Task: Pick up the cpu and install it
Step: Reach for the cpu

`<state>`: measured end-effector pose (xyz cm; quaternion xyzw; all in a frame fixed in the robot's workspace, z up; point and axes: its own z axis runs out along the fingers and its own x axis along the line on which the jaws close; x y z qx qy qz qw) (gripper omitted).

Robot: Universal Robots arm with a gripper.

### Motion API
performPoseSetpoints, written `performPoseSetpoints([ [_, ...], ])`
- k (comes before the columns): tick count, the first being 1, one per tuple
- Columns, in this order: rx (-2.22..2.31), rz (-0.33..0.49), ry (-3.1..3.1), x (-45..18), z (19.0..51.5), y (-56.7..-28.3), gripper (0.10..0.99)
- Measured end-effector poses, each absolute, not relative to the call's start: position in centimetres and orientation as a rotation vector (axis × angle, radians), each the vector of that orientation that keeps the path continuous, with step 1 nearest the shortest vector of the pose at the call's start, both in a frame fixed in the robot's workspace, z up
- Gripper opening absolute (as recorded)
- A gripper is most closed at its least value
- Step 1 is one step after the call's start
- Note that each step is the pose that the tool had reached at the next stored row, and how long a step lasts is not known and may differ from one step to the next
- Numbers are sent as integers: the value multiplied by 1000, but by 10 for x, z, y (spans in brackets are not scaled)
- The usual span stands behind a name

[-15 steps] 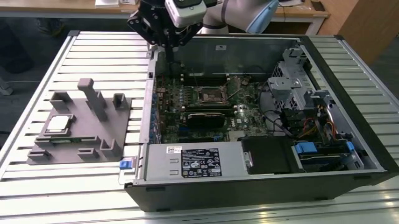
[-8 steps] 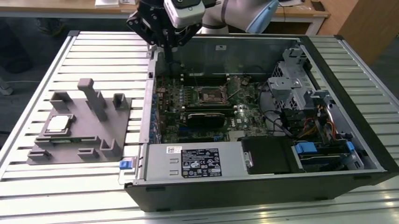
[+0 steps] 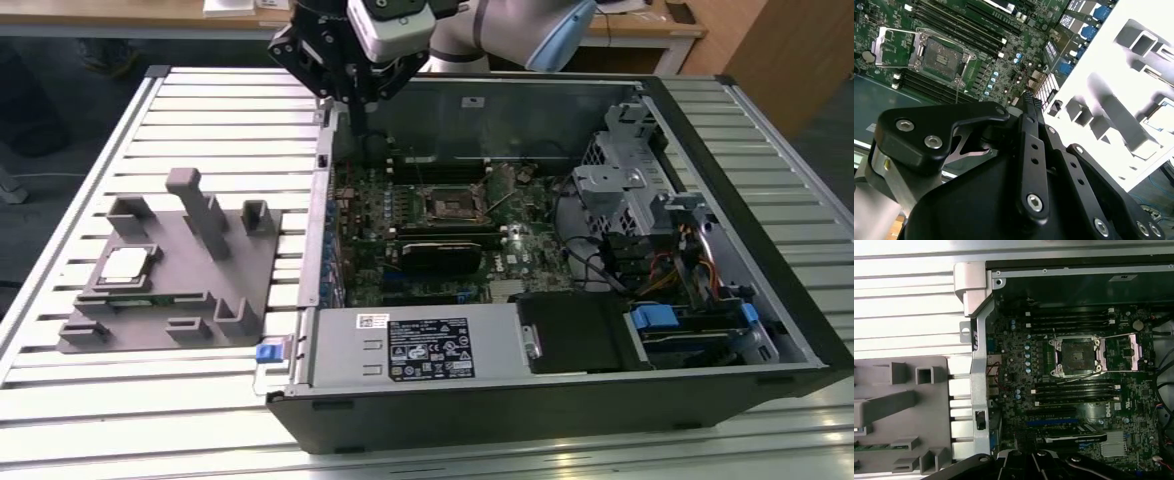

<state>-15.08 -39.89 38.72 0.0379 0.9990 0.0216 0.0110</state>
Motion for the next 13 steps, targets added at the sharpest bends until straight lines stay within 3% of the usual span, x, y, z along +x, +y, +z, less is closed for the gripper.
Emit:
performPoseSetpoints([
  [13, 118, 68, 3117, -154, 386, -399, 106],
])
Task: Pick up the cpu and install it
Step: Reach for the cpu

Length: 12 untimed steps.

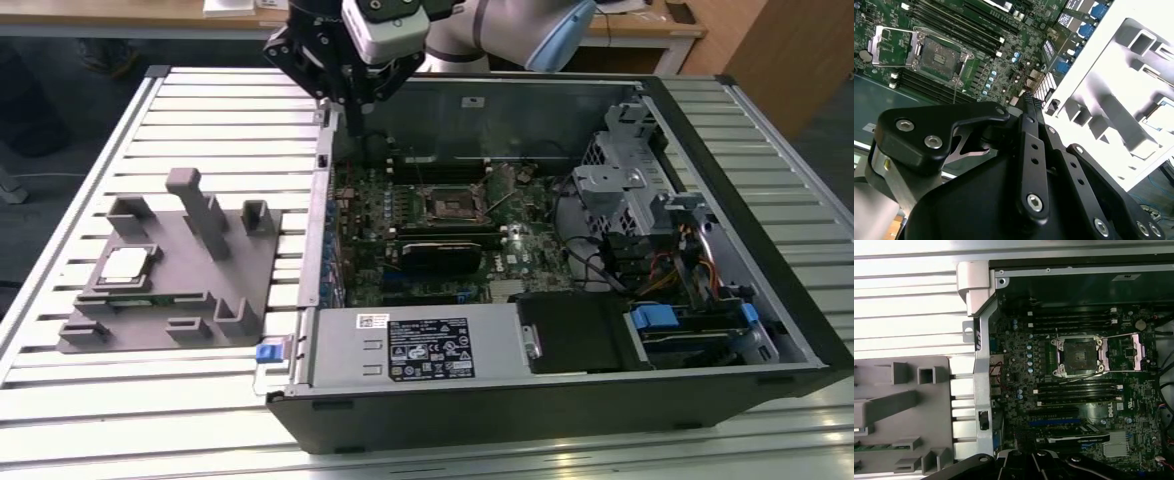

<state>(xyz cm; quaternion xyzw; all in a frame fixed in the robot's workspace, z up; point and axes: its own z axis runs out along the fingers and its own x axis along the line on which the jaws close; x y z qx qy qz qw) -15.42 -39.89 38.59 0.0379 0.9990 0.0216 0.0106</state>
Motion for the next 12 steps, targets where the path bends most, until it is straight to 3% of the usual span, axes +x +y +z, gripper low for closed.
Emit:
performPoseSetpoints([
  [12, 118, 67, 3118, -158, 385, -399, 106],
])
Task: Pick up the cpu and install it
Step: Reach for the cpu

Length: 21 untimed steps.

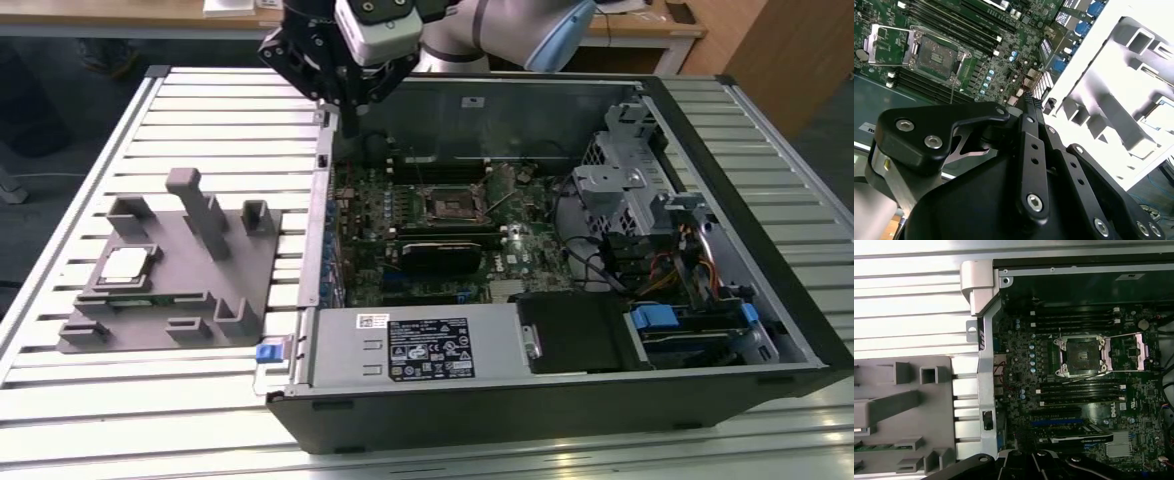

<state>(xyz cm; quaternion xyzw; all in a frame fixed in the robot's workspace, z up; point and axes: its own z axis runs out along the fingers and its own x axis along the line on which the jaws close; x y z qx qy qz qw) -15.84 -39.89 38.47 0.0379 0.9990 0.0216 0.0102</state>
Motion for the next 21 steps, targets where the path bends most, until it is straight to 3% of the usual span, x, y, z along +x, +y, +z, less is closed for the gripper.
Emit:
performPoseSetpoints([
  [21, 119, 67, 3121, -184, 382, -399, 106],
])
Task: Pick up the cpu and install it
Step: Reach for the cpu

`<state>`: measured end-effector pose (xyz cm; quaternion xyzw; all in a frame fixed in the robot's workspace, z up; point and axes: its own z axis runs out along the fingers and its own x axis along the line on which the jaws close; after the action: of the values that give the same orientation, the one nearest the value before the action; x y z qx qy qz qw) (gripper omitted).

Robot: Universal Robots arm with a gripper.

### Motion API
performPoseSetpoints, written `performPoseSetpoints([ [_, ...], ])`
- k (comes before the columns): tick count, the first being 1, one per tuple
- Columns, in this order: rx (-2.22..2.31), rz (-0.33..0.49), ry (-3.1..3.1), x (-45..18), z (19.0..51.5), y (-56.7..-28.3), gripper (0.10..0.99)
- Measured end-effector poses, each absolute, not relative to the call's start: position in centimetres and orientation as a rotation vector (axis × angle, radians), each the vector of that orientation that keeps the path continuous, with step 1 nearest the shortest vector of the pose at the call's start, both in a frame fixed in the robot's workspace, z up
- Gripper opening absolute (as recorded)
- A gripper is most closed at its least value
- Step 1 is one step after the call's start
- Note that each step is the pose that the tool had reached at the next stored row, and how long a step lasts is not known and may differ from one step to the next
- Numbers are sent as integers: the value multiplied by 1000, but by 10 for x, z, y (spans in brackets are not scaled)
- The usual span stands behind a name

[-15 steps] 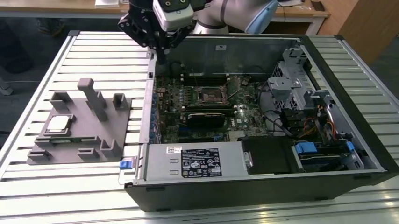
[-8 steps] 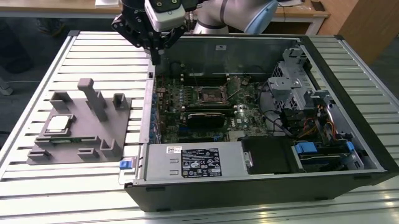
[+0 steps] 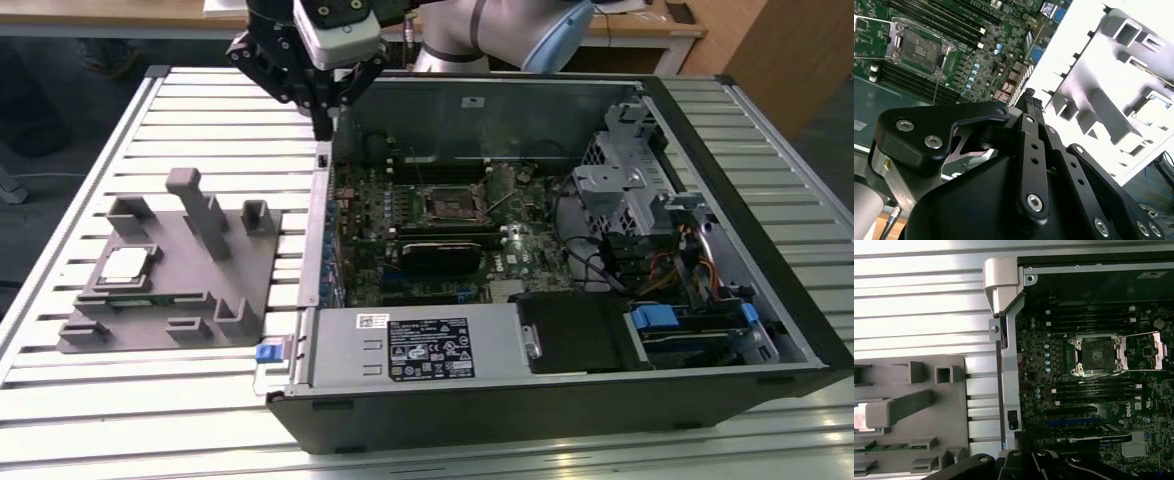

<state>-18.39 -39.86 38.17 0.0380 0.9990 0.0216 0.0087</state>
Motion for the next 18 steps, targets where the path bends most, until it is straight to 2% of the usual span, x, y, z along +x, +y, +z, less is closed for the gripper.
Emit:
performPoseSetpoints([
  [18, 119, 67, 3127, -199, 379, -399, 106],
])
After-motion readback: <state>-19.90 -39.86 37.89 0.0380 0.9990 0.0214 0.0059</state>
